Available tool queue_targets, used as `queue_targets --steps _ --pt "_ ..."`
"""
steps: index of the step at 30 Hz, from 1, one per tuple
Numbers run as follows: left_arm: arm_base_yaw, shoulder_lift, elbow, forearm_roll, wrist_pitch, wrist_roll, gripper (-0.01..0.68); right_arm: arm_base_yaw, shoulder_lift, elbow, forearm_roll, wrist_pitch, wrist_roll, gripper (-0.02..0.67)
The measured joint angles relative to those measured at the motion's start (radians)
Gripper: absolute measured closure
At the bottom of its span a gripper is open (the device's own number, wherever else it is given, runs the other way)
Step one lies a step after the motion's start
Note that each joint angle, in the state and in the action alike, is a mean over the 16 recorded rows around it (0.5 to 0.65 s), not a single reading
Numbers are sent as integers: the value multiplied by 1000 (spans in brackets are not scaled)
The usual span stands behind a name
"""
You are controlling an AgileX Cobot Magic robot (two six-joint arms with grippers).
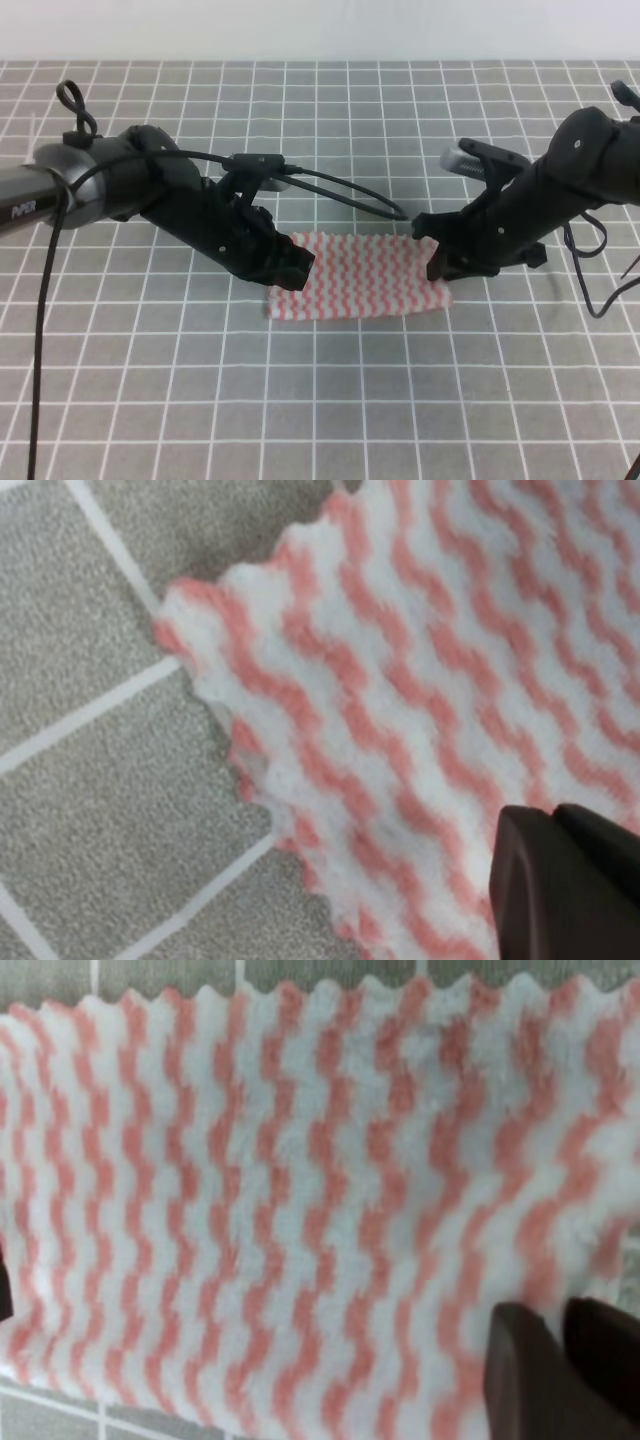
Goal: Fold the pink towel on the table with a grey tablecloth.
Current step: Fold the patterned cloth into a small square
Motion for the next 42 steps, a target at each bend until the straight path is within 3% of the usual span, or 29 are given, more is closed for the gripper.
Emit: queue_targets --steps 12,31,42 --pt "0 0 0 2 2 2 673 -1 4 0 -49 -47 59 464" --pt "0 3 -1 3 1 1 673 -2 31 -1 -35 -82 66 460" --pt "0 2 -1 3 5 1 673 -4 53 -4 -13 -53 60 595"
